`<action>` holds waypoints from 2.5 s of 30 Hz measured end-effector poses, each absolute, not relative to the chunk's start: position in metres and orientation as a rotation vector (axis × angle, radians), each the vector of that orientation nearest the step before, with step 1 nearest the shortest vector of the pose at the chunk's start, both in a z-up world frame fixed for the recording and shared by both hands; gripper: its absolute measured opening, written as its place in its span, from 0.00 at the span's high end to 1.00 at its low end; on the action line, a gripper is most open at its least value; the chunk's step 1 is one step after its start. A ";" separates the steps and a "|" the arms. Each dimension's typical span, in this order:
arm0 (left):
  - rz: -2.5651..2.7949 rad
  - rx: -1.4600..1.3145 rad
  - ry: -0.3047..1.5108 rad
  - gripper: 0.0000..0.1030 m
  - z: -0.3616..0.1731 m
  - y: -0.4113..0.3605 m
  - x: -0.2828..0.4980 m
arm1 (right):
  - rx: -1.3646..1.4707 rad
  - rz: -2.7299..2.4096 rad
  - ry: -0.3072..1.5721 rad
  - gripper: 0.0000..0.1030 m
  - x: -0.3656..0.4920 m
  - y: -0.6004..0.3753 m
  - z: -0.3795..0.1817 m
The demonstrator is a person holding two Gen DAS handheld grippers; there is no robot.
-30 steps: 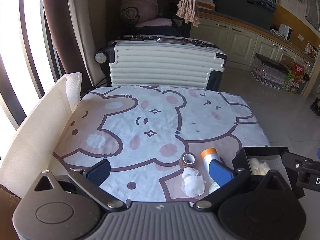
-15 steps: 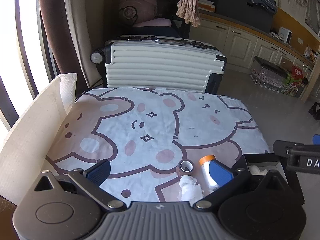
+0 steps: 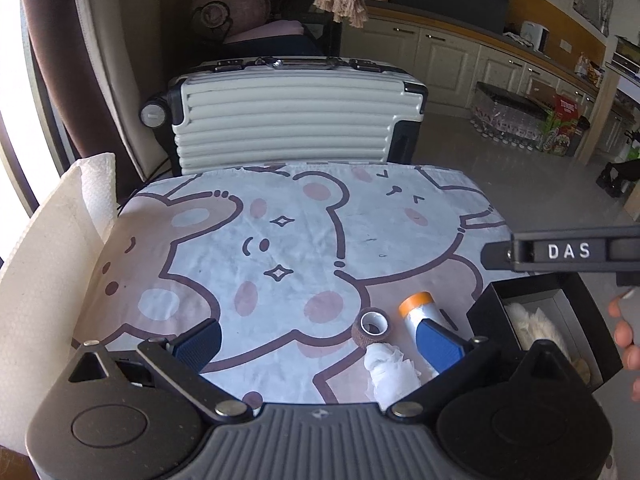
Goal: Organize objects
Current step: 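Move right tool to the silver-wrapped orange-capped bottle and close on it, then lift the bottle with right tool while left tool grasps the white yarn ball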
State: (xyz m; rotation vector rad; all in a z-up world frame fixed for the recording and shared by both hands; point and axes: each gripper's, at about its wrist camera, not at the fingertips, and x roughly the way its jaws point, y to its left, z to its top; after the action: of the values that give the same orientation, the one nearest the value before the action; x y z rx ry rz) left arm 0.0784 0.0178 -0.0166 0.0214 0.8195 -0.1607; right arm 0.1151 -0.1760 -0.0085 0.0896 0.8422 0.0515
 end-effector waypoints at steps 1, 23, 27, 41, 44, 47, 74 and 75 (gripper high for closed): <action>-0.181 0.024 0.823 0.05 -0.019 0.018 0.079 | 0.102 0.055 0.847 0.13 0.119 -0.175 -0.011; -0.372 -0.040 1.070 0.25 -0.064 0.001 0.104 | -0.075 0.179 1.190 0.51 0.182 -0.136 -0.106; -0.387 -0.016 1.115 0.25 -0.073 -0.005 0.106 | -0.143 0.190 1.233 0.51 0.185 -0.127 -0.121; -0.520 0.065 1.107 0.25 -0.075 -0.039 0.106 | -0.100 0.227 1.208 0.59 0.190 -0.133 -0.113; -0.566 0.084 1.095 0.29 -0.072 -0.055 0.107 | -0.049 0.229 1.181 0.59 0.189 -0.143 -0.103; -0.599 0.117 1.094 0.31 -0.072 -0.072 0.109 | 0.006 0.227 1.149 0.59 0.187 -0.156 -0.091; -0.513 0.356 1.247 0.58 -0.130 -0.133 0.123 | 0.203 0.140 1.043 0.59 0.160 -0.263 -0.055; -0.510 0.350 1.233 0.58 -0.126 -0.132 0.123 | 0.206 0.139 1.040 0.59 0.159 -0.263 -0.054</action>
State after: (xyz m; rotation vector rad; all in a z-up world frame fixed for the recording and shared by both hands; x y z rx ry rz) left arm 0.1227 -0.1321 -0.1259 0.3498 1.2329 -0.5095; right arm 0.1592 -0.2631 -0.0540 0.2064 1.0398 0.1391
